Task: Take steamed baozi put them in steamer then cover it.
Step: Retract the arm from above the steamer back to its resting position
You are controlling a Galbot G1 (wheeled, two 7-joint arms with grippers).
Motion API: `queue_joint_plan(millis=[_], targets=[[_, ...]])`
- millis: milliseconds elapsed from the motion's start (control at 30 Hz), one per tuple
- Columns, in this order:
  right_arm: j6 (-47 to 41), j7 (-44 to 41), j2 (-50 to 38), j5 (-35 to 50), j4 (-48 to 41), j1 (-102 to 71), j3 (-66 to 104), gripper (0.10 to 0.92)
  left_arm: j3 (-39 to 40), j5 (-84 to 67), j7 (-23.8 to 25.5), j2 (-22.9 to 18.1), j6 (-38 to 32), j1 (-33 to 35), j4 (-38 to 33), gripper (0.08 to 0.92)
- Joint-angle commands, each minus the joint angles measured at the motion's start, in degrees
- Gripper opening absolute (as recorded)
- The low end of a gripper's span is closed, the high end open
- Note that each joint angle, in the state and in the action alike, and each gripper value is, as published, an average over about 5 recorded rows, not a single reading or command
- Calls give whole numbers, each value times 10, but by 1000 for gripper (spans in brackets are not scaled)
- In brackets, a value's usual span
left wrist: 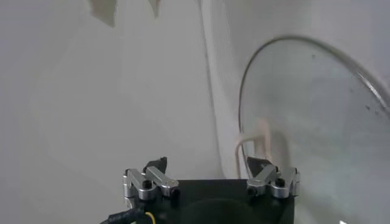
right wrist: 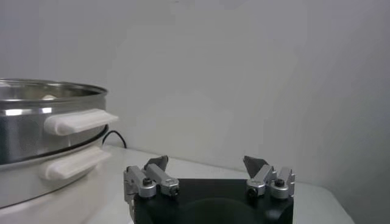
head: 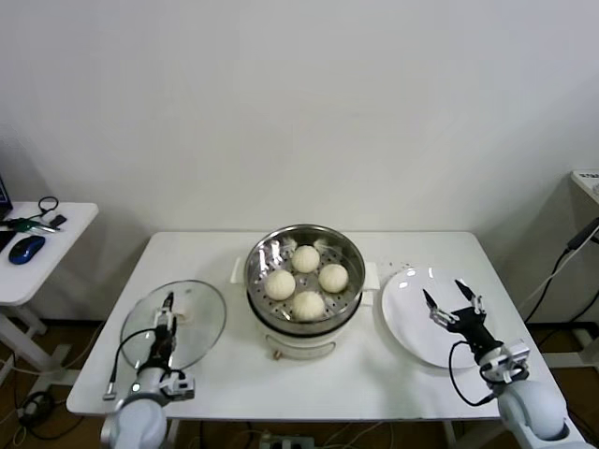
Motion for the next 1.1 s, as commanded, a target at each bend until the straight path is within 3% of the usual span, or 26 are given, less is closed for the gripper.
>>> queue_joint_plan(millis=[33,700,1100], targets=[[1,0,9,-14,-2,-6,6,823,-3,13,-25,3,10,-42,67,823],[8,-20,21,-41,-20,-4,3,823,14,-38,-48,10,15,-74,103,798],[12,-30,31,-53,-36,7,-7,823,13,-49,-48,13,11,-74,116,464]])
